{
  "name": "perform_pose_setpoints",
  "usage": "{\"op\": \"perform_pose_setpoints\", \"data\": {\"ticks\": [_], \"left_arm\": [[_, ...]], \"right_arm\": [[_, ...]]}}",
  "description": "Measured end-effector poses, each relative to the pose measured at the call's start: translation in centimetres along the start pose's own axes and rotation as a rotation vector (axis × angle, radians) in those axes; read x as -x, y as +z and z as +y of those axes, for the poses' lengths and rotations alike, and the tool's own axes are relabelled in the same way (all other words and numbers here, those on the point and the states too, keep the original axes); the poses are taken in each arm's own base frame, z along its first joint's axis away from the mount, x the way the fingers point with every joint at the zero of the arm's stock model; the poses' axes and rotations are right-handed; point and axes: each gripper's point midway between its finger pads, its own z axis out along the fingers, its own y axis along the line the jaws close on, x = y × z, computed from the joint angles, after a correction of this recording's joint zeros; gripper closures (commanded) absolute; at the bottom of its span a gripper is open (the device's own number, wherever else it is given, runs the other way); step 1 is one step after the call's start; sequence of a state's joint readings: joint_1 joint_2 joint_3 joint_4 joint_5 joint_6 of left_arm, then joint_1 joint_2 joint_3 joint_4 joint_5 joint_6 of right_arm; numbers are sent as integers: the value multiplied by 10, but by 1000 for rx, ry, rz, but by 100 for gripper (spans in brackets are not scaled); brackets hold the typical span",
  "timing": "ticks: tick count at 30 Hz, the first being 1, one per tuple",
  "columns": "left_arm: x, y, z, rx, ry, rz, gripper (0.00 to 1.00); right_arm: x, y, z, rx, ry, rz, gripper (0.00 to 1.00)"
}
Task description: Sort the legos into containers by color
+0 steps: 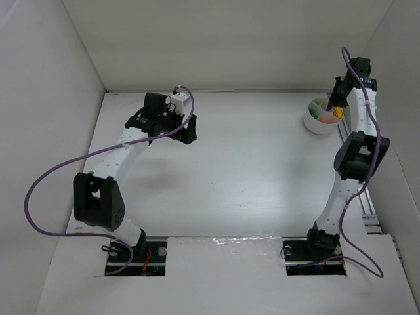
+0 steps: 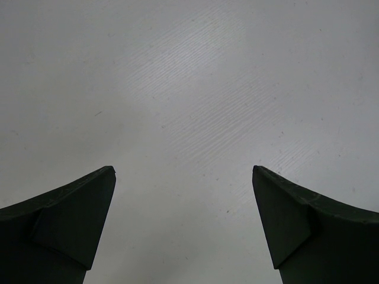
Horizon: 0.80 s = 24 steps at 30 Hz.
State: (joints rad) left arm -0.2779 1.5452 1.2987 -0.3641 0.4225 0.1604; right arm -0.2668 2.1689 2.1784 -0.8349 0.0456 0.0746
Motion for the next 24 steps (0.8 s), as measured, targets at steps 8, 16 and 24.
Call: {"op": "perform_pose_setpoints", "data": {"ticks": [8, 16, 24], "left_arm": [[1, 2, 1, 0, -4, 4, 0], [2, 2, 2, 7, -25, 0, 0], [3, -5, 31, 54, -107, -40, 0]], "right_arm": [[0, 2, 10, 10, -13, 1, 51], [-1, 0, 26, 29, -34, 0, 48], [14, -75, 94, 250, -33, -77, 46]]}}
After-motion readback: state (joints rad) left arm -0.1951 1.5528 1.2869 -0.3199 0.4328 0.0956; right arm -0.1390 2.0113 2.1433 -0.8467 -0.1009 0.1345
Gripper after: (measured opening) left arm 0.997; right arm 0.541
